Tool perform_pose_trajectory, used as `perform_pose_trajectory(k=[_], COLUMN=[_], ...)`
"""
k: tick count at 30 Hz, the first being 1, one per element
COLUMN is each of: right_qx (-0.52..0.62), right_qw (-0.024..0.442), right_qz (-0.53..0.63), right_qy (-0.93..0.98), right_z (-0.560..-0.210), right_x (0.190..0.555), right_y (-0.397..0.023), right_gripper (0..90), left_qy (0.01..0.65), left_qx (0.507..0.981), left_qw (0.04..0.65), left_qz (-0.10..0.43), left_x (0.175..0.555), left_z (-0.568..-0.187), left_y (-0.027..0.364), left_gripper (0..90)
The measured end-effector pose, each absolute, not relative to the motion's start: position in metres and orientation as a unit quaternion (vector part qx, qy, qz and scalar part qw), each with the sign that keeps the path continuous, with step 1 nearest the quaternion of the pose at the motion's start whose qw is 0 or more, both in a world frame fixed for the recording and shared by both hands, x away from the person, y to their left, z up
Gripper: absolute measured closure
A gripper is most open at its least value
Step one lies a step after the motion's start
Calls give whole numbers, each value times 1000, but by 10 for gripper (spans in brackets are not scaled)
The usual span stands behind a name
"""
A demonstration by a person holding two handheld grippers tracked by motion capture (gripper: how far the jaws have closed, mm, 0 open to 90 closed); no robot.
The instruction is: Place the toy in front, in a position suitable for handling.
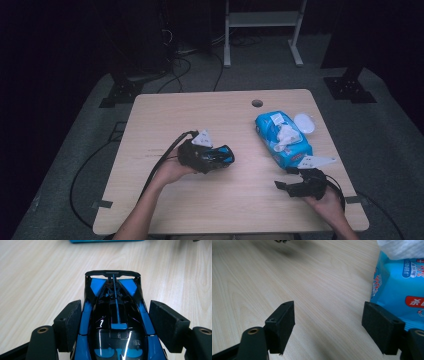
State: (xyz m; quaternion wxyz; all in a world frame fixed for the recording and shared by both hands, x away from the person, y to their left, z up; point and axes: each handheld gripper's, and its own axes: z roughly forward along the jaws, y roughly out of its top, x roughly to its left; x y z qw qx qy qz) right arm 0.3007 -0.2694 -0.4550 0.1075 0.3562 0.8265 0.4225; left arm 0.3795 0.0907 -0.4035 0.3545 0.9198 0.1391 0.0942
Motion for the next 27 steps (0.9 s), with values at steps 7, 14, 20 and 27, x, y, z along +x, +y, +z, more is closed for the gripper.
perform_pose_trajectory(k=[7, 14, 20, 27], right_qx=[356, 355, 357, 357], right_qw=[107, 108, 109, 109], right_qz=[423, 425, 424, 423], right_qy=[826, 826, 825, 826], right_z=[-455, -454, -454, -455], right_x=[300, 299, 299, 299], right_y=[-271, -272, -274, -273], right_gripper=[255, 255, 255, 255], left_qy=[124, 115, 121, 118], left_qx=[928, 938, 940, 937], left_qw=[344, 320, 314, 326], left_qz=[72, 59, 57, 48], left_x=[385, 381, 381, 383], left_z=[-422, -446, -459, -462], left_y=[55, 42, 46, 50], left_gripper=[277, 277, 276, 270])
